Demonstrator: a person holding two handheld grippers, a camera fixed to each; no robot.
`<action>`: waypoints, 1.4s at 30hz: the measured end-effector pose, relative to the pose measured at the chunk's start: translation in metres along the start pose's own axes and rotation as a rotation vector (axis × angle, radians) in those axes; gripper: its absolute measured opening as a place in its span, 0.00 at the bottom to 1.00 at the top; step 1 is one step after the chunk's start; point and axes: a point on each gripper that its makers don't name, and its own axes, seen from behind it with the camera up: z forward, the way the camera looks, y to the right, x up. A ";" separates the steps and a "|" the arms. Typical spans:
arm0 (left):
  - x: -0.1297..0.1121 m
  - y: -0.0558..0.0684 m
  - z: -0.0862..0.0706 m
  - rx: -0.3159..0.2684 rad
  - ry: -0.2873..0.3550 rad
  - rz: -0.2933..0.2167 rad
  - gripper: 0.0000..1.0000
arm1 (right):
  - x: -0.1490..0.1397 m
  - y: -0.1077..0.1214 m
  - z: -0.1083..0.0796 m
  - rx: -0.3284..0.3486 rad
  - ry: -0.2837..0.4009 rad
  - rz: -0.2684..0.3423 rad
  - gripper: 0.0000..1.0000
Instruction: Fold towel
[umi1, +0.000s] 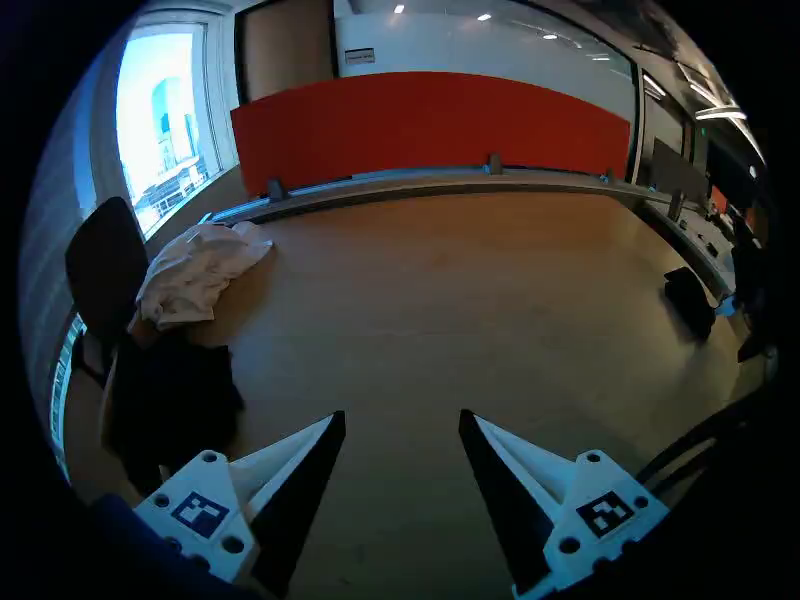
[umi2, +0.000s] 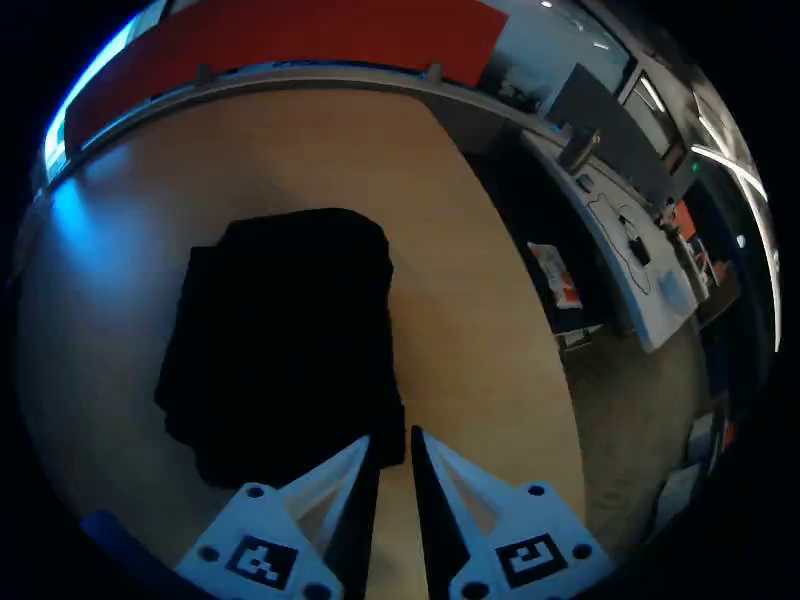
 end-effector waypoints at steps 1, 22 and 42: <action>0.000 0.000 0.000 -0.001 0.000 -0.001 0.84 | 0.000 0.001 -0.001 -0.003 0.002 0.000 0.34; 0.006 0.001 0.001 -0.016 0.015 0.004 0.84 | -0.006 -0.005 -0.024 -0.006 0.054 -0.002 1.00; 0.011 0.004 0.001 -0.025 0.033 0.000 0.84 | 0.070 -0.021 -0.074 0.017 0.381 0.133 1.00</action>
